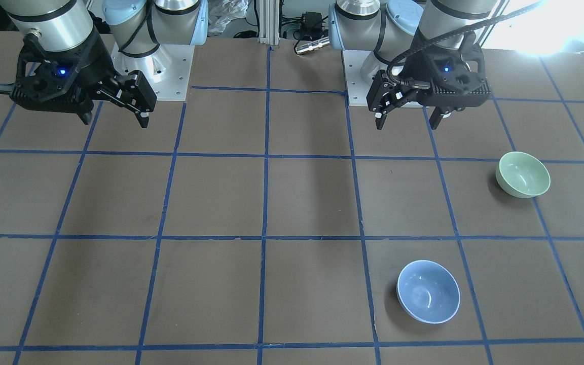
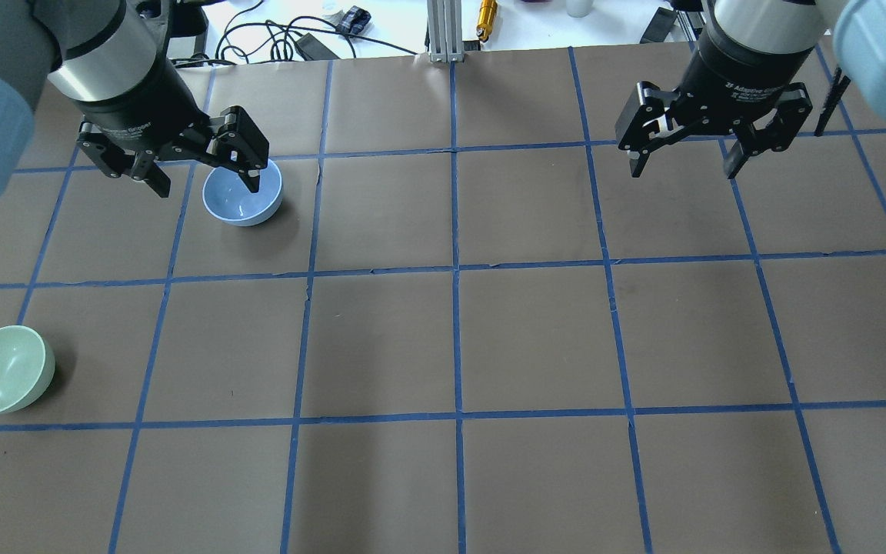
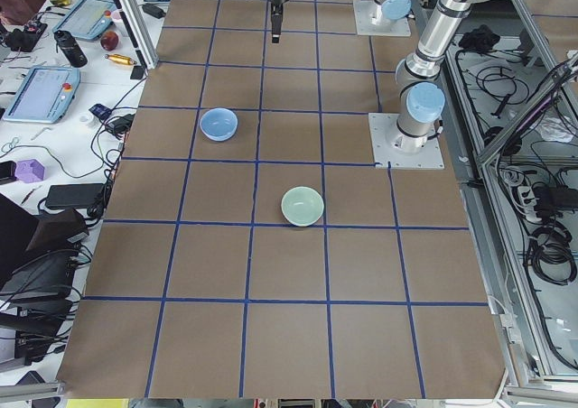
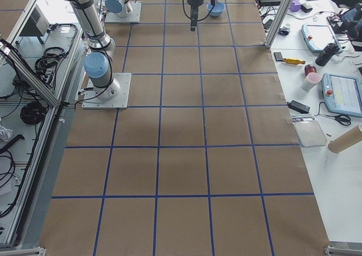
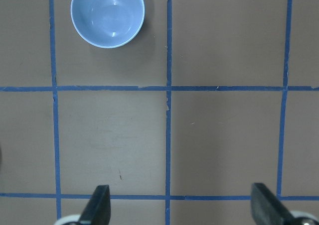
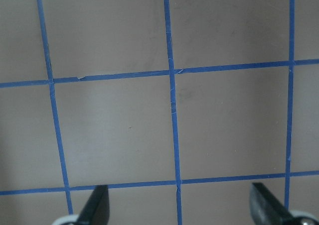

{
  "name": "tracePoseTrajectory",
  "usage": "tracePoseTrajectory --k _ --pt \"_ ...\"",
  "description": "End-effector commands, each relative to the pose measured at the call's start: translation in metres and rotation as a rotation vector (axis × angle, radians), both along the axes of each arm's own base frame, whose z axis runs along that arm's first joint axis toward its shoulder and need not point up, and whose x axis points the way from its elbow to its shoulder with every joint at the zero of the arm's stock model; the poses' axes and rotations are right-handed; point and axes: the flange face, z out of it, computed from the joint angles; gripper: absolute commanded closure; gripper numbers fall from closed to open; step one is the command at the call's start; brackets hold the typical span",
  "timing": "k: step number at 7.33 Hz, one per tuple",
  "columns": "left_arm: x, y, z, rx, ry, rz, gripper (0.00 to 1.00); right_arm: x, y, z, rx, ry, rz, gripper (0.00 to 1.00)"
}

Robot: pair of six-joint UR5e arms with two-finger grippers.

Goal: Stack green bowl on blue bowl
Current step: 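Move the left gripper away from the blue bowl toward the green bowl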

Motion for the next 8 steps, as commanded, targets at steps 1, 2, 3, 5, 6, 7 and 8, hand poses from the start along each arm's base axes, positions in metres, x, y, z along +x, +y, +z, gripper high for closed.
tracePoseTrajectory --k 1,2,3,5,6,7,8 --pt "0.004 0.0 0.0 0.001 -0.002 -0.004 0.0 0.0 0.0 0.0 0.001 0.0 0.0 0.0" --pt "0.014 0.0 -0.003 0.016 -0.011 -0.059 0.0 0.0 0.0 0.0 0.001 0.0 0.0 0.0" --pt "0.033 -0.004 -0.003 0.026 -0.01 -0.03 0.0 0.0 0.0 0.0 0.001 0.0 0.0 0.0" --pt "0.117 -0.014 -0.016 0.054 -0.008 0.002 0.0 0.0 0.0 0.0 0.0 0.0 0.0 0.0" --pt "0.184 -0.011 -0.04 0.102 0.014 0.056 0.0 0.0 0.0 0.0 0.001 0.0 0.0 0.0" --pt "0.251 0.0 -0.071 0.133 0.036 0.053 0.0 0.0 0.0 0.0 0.0 0.0 0.0 0.0" --pt "0.308 0.002 -0.1 0.094 0.019 0.093 0.0 0.0 0.0 0.0 0.001 0.0 0.002 0.0"
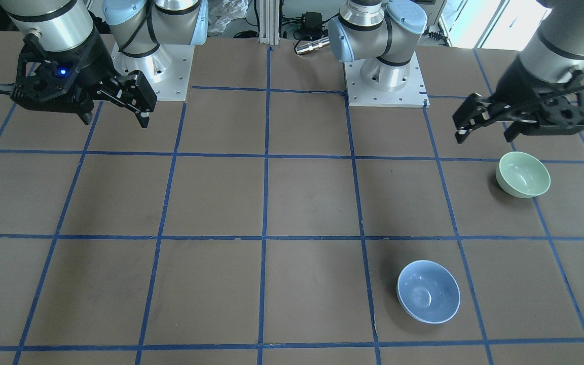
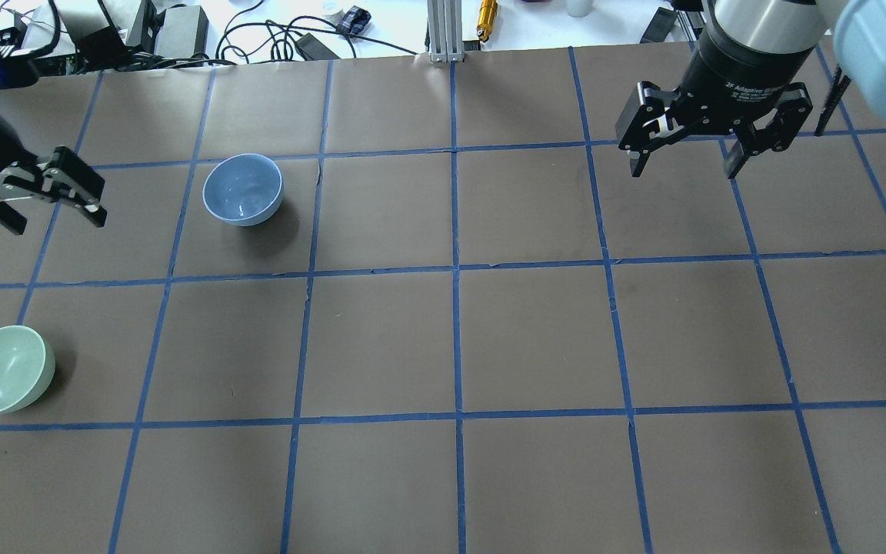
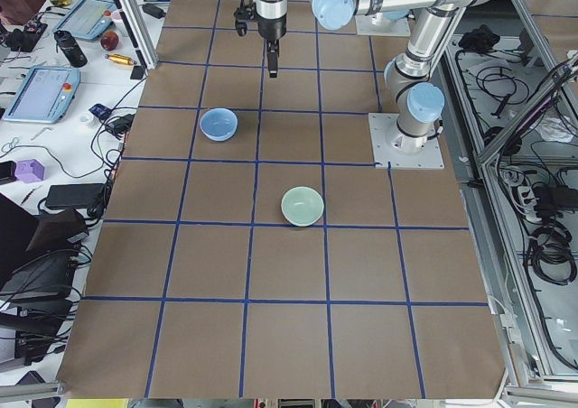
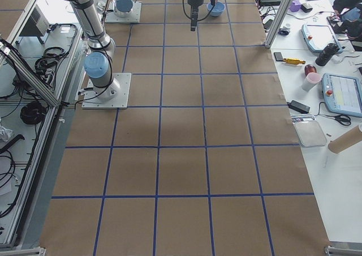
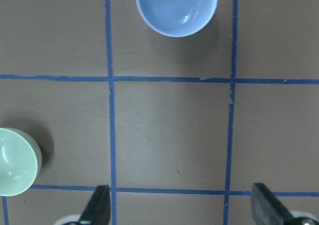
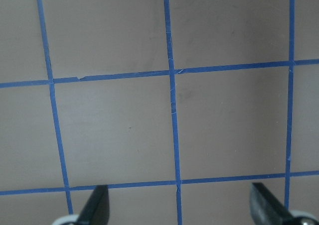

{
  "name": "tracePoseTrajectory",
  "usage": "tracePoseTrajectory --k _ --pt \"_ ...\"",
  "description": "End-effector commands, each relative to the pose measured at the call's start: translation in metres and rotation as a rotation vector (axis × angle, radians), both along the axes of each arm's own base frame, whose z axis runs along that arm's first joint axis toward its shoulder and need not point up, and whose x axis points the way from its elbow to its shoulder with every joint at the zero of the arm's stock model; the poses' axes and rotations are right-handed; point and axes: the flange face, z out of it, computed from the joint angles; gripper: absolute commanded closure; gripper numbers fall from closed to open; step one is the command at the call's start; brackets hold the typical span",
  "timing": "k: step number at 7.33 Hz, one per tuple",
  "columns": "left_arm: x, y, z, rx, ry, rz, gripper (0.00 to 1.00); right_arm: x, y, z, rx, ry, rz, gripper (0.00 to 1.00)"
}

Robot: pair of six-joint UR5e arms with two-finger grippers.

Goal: Stack green bowl on blue bowl
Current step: 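Lower the left gripper onto the rim of the pale green bowl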

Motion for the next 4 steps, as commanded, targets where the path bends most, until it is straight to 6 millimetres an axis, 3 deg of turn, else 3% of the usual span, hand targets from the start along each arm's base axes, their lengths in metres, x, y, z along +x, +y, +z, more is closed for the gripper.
tracePoseTrajectory --k 1,3,4 --pt "0.112 0.012 -0.06 -0.019 -0.009 0.027 0.0 0.0 0.0 0.0 -0.001 0.0 0.001 0.0" --pt "0.193 0.026 -0.1 0.007 -0.024 0.021 0.0 0.0 0.0 0.0 0.001 0.0 0.001 0.0" --pt "0.218 0.034 -0.126 0.025 -0.006 0.01 0.0 0.0 0.0 0.0 0.001 0.0 0.001 0.0"
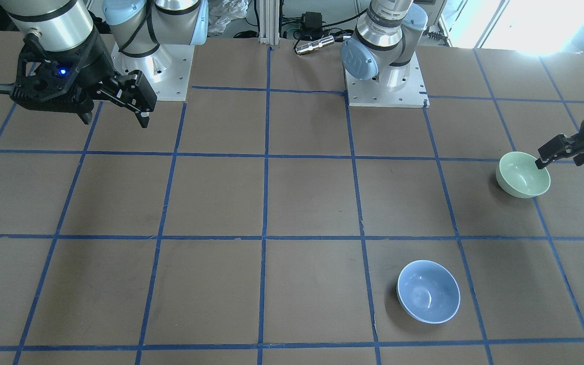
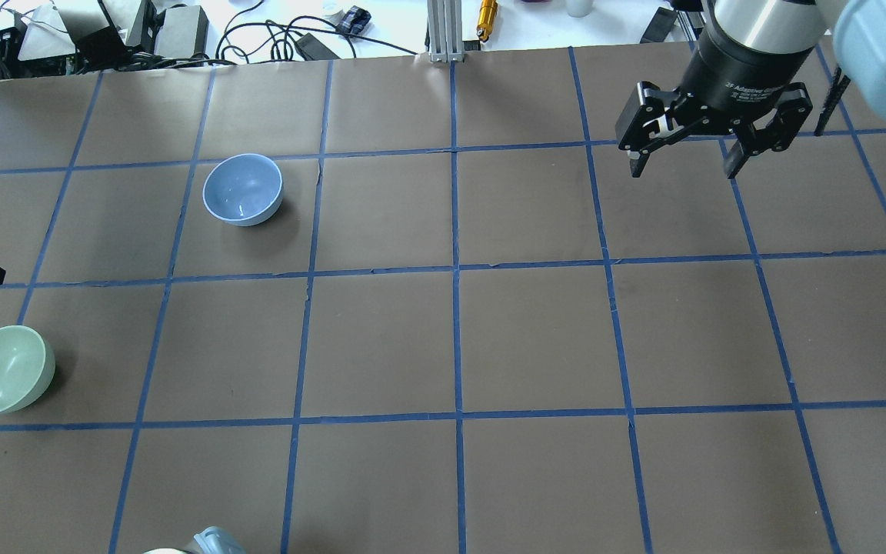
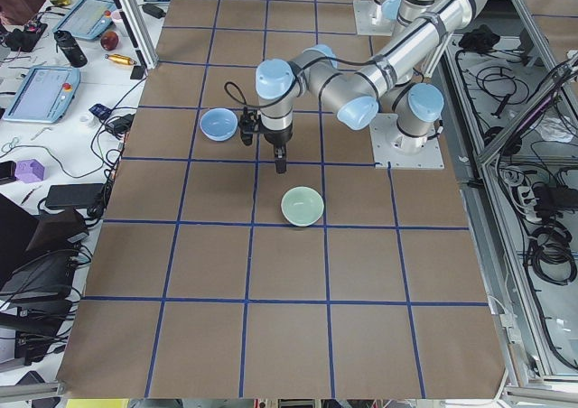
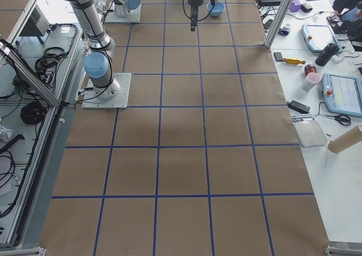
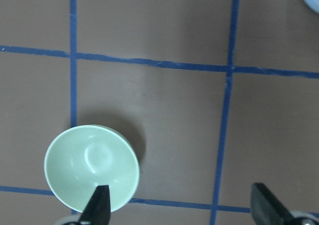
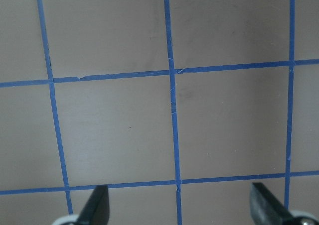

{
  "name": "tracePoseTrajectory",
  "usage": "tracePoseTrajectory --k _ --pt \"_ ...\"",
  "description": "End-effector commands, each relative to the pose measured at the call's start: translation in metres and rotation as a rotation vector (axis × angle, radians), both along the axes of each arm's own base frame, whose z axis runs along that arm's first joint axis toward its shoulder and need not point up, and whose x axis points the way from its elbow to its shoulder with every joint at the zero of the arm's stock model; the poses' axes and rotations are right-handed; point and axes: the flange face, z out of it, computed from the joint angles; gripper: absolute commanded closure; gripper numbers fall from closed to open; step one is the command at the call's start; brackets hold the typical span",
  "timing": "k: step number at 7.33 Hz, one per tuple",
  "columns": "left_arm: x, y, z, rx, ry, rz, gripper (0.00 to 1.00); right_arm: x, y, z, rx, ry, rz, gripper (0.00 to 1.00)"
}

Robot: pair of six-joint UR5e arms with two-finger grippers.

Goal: Stack green bowl on blue bowl
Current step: 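Lower the left gripper onto the rim of the pale green bowl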

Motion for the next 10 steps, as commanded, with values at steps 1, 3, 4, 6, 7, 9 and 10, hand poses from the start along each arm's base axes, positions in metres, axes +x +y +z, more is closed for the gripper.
tracePoseTrajectory --k 1,3,4,6,7,9,10 --pt "0.062 0.013 -0.048 0.0 -0.012 -0.044 0.0 0.0 0.0 0.0 0.0 0.0 0.0 0.0" --pt "0.102 0.037 -0.091 0.007 0.032 -0.074 0.0 0.0 0.0 0.0 -0.001 0.0 0.0 0.0" --pt "0.108 0.037 -0.106 -0.045 0.02 -0.147 0.0 0.0 0.0 0.0 0.0 0.0 0.0 0.0" --pt "0.104 0.054 -0.131 -0.054 0.018 -0.157 0.0 0.0 0.0 0.0 0.0 0.0 0.0 0.0" --pt "0.106 0.064 -0.138 -0.037 0.045 -0.196 0.0 0.0 0.0 0.0 -0.001 0.0 0.0 0.0" --pt "0.104 0.068 -0.143 -0.033 0.059 -0.206 0.76 0.0 0.0 0.0 -0.001 0.0 -0.001 0.0" --pt "0.103 0.067 -0.143 -0.032 0.059 -0.211 0.89 0.0 0.0 0.0 0.0 0.0 -0.001 0.0"
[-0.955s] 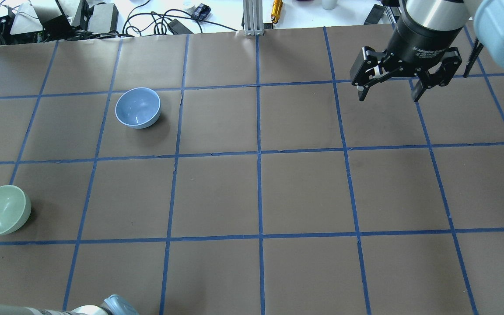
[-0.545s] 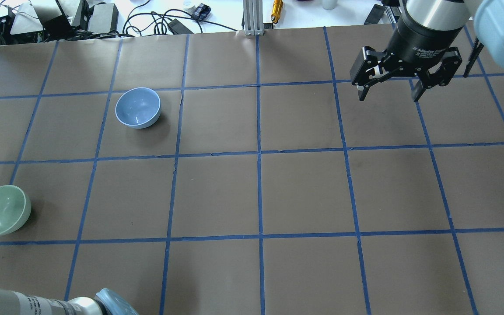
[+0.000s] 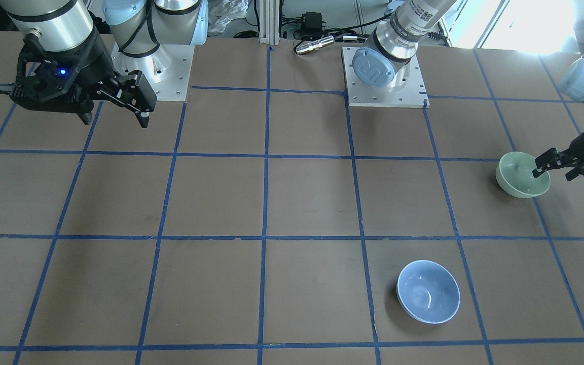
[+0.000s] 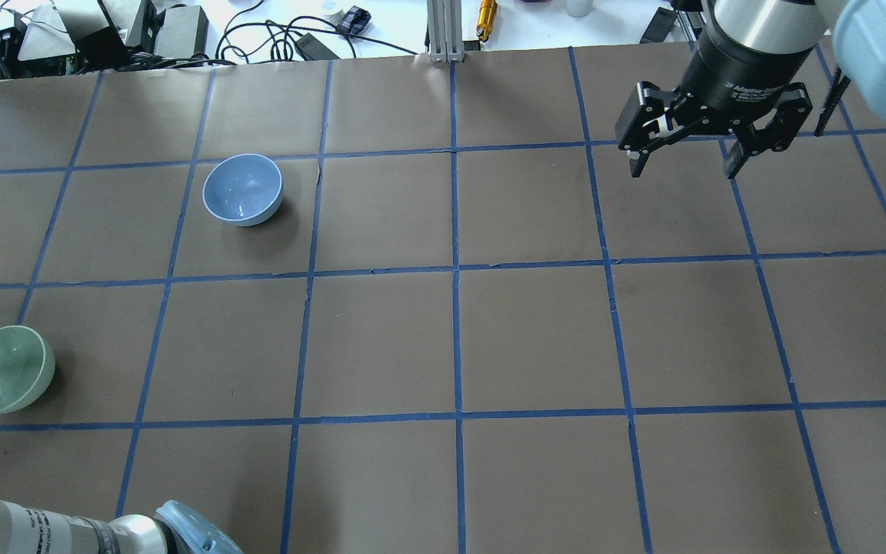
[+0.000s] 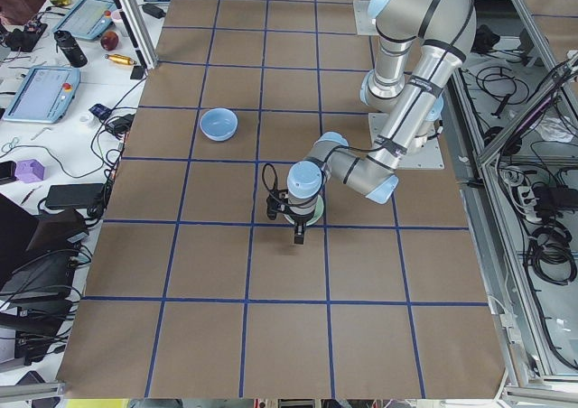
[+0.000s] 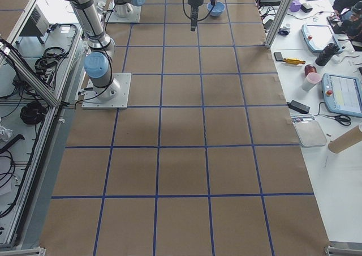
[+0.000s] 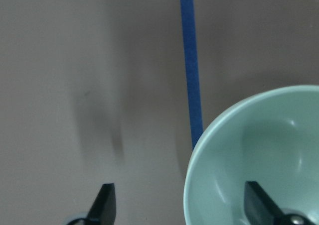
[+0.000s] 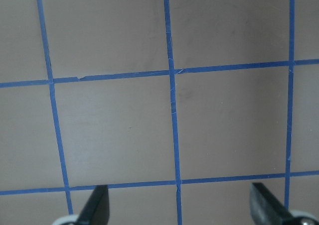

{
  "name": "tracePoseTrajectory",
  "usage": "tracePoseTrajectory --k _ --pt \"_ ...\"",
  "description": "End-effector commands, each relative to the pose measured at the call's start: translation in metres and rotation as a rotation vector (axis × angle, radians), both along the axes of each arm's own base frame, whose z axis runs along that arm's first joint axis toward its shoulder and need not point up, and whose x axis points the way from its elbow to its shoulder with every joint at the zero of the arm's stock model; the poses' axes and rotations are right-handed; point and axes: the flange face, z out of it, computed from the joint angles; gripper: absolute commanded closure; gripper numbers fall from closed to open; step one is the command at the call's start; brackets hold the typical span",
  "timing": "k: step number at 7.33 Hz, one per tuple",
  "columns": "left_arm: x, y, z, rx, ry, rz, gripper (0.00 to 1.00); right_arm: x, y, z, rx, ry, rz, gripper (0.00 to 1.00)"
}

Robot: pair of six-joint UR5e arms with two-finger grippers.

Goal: Stack green bowl on blue bowl
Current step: 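Close the left gripper on the green bowl's rim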

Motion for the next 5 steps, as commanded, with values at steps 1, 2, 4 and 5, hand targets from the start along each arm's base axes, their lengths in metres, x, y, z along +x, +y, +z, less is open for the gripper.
tracePoseTrajectory --k 1,2,4,5 --pt "0.0 0.001 -0.001 0.003 0.002 -0.018 0.96 0.0 0.0 0.0 -0.001 0.0 0.0 0.0" --pt "0.0 0.001 0.0 0.004 0.003 -0.018 1.0 0.0 0.0 0.0 0.001 0.0 0.0 0.0" --pt "-0.005 -0.003 0.003 -0.022 0.053 0.003 1.0 0.0 0.0 0.0 0.001 0.0 0.0 0.0" --pt "-0.009 -0.013 0.022 -0.041 0.022 -0.011 1.0 0.0 0.0 0.0 0.001 0.0 0.0 0.0"
